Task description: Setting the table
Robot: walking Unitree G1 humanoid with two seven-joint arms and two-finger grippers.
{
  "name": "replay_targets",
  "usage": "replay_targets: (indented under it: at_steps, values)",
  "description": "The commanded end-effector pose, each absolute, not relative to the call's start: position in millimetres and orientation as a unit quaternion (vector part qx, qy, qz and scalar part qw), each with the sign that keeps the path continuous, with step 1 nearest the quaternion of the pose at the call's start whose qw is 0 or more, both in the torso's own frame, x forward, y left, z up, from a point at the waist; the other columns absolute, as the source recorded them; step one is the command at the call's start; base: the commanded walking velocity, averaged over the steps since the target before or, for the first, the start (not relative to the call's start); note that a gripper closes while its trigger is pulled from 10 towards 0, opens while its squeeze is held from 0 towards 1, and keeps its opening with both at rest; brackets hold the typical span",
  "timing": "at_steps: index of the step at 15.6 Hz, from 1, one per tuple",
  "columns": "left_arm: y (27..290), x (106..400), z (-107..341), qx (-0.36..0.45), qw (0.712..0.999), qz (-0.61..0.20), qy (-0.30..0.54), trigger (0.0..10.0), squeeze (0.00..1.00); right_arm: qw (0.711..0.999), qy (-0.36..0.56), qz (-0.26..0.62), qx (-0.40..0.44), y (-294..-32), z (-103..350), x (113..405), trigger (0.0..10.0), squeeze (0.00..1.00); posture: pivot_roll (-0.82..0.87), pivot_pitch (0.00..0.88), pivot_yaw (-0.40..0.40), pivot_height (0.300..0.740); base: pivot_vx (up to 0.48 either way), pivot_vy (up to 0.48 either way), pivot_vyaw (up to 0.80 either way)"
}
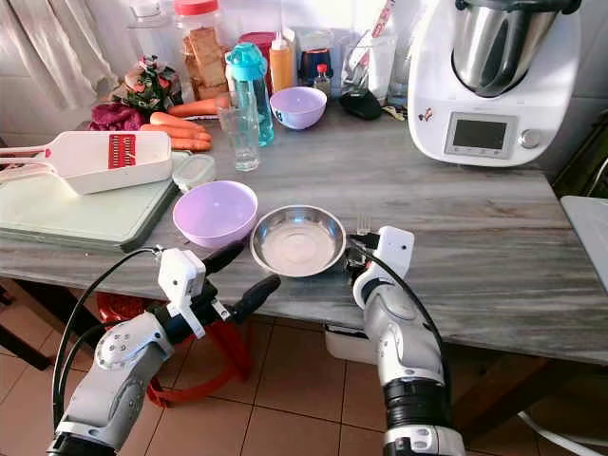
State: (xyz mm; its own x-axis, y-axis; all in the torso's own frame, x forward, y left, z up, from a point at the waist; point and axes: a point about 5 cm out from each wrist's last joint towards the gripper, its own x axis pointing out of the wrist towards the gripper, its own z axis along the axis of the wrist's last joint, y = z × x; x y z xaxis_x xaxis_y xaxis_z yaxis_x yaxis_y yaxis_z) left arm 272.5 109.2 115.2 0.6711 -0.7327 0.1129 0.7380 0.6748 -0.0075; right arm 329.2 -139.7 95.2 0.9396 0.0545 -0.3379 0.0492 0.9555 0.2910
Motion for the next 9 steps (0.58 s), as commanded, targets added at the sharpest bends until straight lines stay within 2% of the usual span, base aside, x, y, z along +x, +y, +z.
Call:
replay_targets:
  at_steps: [1, 9]
  values:
    - [111, 271, 117, -0.021, 0.912, -0.406, -0.053, 10.0, 0.0, 0.964, 0.22, -0.009, 0.151, -140, 77, 321, 10.0, 1.0, 0.07, 0.037, 0.065, 0.74, 0.0, 0.0, 0.0]
    - [111, 270, 120, -0.024, 0.913, -0.402, -0.056, 10.0, 0.0, 0.974, 0.191, -0.006, 0.125, -145, 84, 310, 10.0, 1.0, 0.07, 0.033, 0.072, 0.74, 0.0, 0.0, 0.0]
